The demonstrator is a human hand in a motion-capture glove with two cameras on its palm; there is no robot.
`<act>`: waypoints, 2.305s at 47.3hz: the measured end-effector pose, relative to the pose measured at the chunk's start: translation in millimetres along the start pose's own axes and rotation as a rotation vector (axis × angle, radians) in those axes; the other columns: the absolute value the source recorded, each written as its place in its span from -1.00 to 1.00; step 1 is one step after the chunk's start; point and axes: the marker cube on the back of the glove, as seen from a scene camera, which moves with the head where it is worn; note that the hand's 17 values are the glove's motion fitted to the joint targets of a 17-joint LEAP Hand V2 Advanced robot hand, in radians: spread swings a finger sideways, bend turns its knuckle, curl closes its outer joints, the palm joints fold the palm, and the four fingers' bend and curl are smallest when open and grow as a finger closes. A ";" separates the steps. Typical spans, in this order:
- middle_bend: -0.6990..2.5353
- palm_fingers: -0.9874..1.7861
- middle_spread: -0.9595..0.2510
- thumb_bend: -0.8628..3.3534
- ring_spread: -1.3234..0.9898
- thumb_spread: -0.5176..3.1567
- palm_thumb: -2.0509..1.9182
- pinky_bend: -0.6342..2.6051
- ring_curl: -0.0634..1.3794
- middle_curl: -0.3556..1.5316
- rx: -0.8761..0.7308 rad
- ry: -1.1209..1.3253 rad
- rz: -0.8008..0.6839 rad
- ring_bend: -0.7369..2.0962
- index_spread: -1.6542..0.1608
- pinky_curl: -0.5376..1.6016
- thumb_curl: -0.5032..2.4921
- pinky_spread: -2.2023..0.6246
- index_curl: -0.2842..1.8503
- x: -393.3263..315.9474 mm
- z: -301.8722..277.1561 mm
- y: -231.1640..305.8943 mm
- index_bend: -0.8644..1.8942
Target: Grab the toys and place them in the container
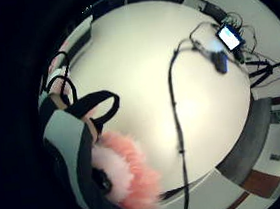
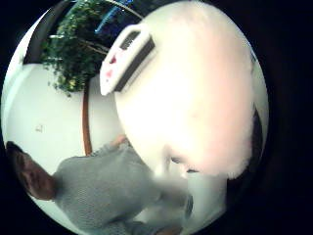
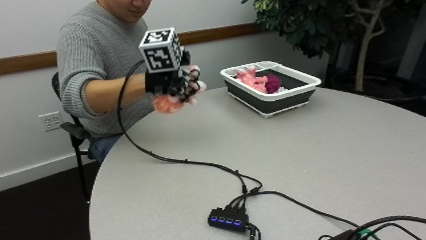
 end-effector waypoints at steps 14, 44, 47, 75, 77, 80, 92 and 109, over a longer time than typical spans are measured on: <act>-0.10 0.49 0.07 -0.50 -0.19 -0.31 0.35 -0.09 -0.24 -0.17 0.016 0.090 -0.054 0.26 0.36 -0.19 -0.20 0.27 -0.51 -31.8 -42.9 -54.9 -0.04; -0.14 0.47 0.05 -0.53 -0.22 -0.38 0.34 -0.10 -0.22 -0.14 -0.076 0.219 -0.077 0.23 0.34 -0.15 -0.05 0.27 -0.43 -240.9 69.3 -340.4 -0.13; -0.16 0.39 0.04 -0.54 -0.21 -0.36 0.33 -0.06 -0.20 -0.14 -0.201 0.217 -0.077 0.23 0.34 -0.13 -0.05 0.27 -0.44 -238.7 88.9 -340.6 -0.22; -0.49 -0.40 0.35 -0.61 0.06 -0.09 0.01 -0.12 -0.54 -0.31 -0.333 0.090 -0.210 -0.34 0.47 -0.19 -0.37 0.57 -0.44 -189.0 34.1 -221.0 -0.26; -0.49 -0.40 0.35 -0.61 0.06 -0.08 0.01 -0.13 -0.54 -0.31 -0.322 0.067 -0.210 -0.35 0.47 -0.19 -0.38 0.58 -0.44 -167.0 17.7 -191.9 -0.26; -0.49 -0.39 0.36 -0.61 0.07 -0.07 0.01 -0.14 -0.55 -0.32 -0.290 0.034 -0.167 -0.36 0.46 -0.20 -0.39 0.58 -0.43 -120.0 -9.9 -141.2 -0.24; -0.48 -0.37 0.37 -0.60 0.09 -0.02 0.02 -0.17 -0.59 -0.34 -0.150 0.153 0.090 -0.38 0.45 -0.21 -0.42 0.59 -0.39 -16.3 -46.9 -22.1 -0.20; -0.48 -0.36 0.38 -0.60 0.10 0.00 0.02 -0.19 -0.62 -0.35 0.036 0.154 0.106 -0.36 0.44 -0.20 -0.45 0.59 -0.36 -70.1 46.4 160.3 -0.22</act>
